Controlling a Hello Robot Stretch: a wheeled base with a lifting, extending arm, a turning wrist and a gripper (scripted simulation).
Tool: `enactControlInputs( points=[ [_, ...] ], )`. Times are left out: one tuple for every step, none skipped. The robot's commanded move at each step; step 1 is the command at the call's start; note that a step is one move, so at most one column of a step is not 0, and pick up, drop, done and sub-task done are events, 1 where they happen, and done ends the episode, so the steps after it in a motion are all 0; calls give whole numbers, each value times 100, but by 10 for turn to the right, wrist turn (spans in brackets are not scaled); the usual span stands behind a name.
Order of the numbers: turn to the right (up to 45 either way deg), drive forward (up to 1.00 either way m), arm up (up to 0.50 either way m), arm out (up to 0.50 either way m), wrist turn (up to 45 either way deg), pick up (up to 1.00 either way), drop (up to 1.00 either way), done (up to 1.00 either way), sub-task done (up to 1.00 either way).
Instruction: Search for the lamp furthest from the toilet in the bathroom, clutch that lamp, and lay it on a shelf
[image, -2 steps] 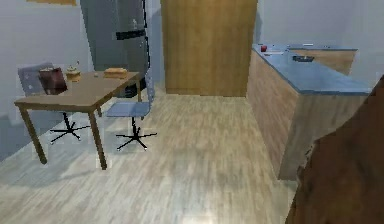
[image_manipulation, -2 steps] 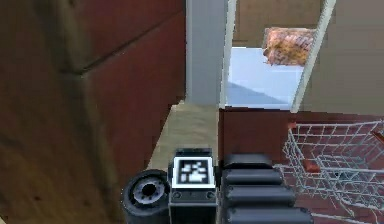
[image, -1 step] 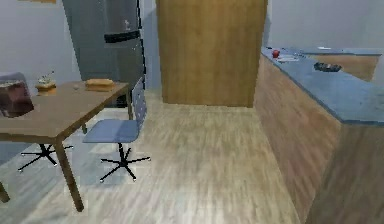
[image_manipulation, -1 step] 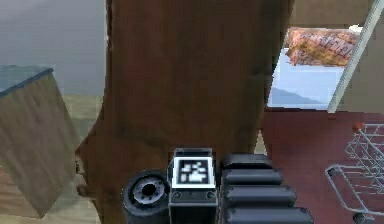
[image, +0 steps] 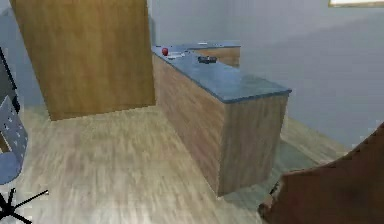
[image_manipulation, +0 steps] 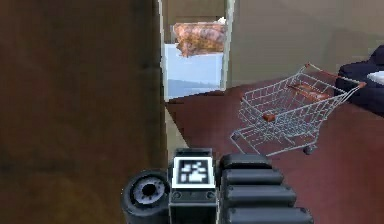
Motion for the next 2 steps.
enactControlInputs(
  points=[
    [0,65,0,0,0,0,0,0,0],
    [450,0,0,0,0,0,0,0,0]
  ],
)
